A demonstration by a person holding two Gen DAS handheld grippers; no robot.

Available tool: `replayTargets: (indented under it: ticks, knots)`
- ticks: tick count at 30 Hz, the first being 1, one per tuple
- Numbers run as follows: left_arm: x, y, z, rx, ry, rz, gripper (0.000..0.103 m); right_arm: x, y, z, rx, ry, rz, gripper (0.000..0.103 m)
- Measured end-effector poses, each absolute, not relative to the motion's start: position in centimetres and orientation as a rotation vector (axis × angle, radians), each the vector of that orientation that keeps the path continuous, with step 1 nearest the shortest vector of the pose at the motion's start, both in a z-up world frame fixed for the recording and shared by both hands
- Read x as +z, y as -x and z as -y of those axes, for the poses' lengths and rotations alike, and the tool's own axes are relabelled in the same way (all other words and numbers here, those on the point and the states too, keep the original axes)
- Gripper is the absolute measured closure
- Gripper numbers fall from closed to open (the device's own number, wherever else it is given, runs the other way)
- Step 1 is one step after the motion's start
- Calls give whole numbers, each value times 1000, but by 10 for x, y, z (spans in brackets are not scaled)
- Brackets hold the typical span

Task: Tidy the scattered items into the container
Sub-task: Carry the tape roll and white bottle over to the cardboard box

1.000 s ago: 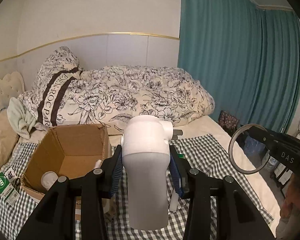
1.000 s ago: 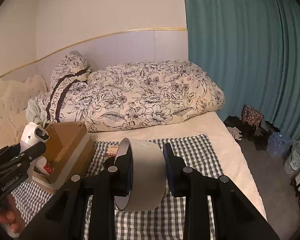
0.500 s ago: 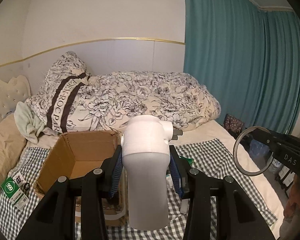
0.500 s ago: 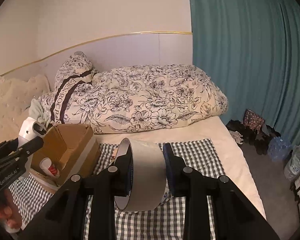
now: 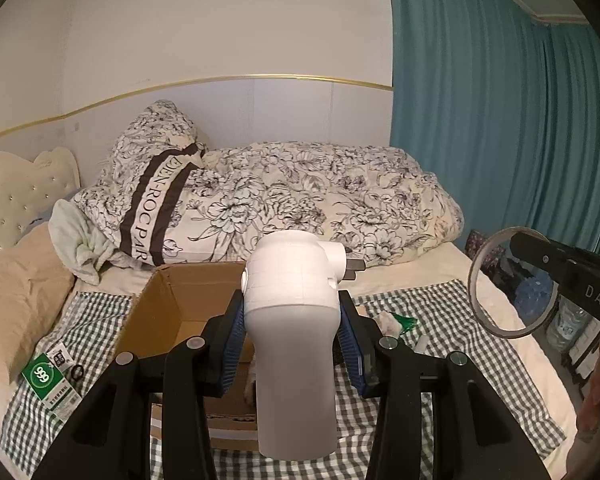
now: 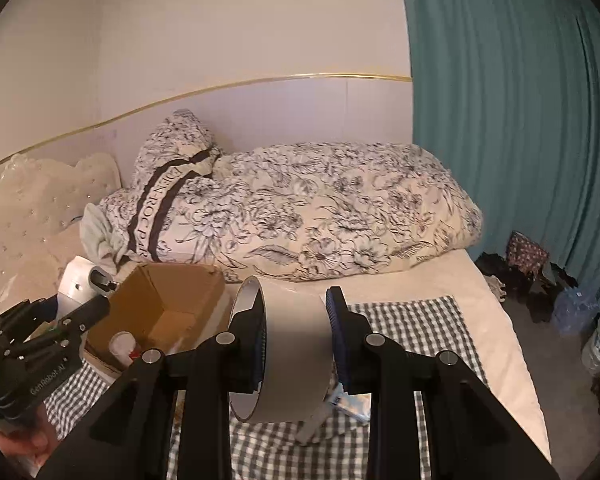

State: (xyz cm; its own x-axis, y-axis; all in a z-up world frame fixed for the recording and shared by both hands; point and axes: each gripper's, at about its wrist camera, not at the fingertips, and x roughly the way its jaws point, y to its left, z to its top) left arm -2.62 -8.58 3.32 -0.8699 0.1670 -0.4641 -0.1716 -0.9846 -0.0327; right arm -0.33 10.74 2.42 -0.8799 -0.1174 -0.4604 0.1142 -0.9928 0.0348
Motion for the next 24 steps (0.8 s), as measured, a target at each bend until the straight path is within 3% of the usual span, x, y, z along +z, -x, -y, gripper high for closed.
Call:
replayTargets:
  ticks: [24]
  knots:
    - [27, 54, 171, 2980, 790, 3, 59, 11, 44, -9, -2795, -732, -103, 76]
